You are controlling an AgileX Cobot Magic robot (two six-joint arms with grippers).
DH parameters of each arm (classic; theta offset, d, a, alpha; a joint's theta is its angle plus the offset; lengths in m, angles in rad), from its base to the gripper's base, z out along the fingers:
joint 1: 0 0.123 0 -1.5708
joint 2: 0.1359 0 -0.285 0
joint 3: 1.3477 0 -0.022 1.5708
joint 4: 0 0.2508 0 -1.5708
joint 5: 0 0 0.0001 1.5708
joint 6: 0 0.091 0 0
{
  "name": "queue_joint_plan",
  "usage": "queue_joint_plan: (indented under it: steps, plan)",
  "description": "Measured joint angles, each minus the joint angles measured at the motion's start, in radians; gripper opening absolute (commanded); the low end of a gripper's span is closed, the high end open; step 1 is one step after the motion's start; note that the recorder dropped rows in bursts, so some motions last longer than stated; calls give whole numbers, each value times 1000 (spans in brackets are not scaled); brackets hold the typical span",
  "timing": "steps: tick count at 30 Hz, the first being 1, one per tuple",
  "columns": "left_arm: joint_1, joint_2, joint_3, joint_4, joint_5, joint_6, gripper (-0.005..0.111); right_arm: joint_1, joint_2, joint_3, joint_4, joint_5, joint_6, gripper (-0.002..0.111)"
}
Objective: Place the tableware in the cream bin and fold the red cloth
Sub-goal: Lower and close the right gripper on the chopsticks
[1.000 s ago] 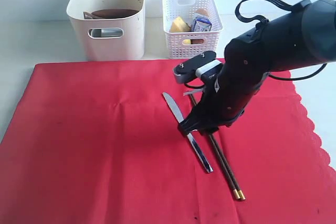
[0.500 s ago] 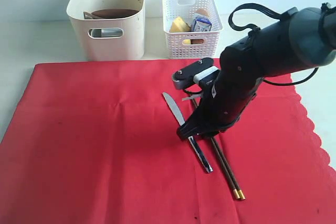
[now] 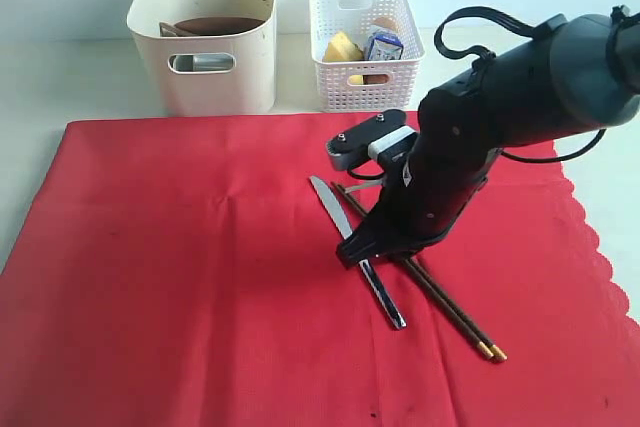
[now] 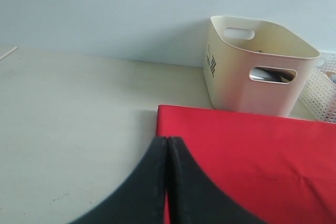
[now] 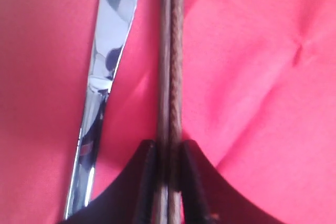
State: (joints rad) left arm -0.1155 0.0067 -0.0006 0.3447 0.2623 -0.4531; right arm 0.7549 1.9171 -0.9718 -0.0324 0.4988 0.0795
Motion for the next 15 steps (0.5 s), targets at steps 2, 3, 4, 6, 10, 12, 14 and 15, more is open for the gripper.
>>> queue_joint_plan:
  steps: [2, 3, 4, 6, 10, 12, 14, 15]
  plan:
    - [0, 0, 0, 0, 0, 0, 2, 0, -8, 0, -11, 19, -2, 0]
    - [0, 0, 0, 0, 0, 0, 2, 0, -15, 2, -15, 28, -2, 0]
    - [0, 0, 0, 0, 0, 0, 2, 0, -21, 4, -18, 30, -2, 0]
    - [0, 0, 0, 0, 0, 0, 2, 0, -37, 4, -21, 35, -2, 0]
    - [0, 0, 0, 0, 0, 0, 2, 0, -56, 4, -25, 35, -2, 0]
    - [0, 0, 0, 0, 0, 0, 2, 0, -58, 4, -33, 33, -2, 0]
    - [0, 0, 0, 0, 0, 0, 2, 0, -60, 4, -36, 33, -2, 0]
    - [0, 0, 0, 0, 0, 0, 2, 0, -62, 4, -42, 33, -2, 0]
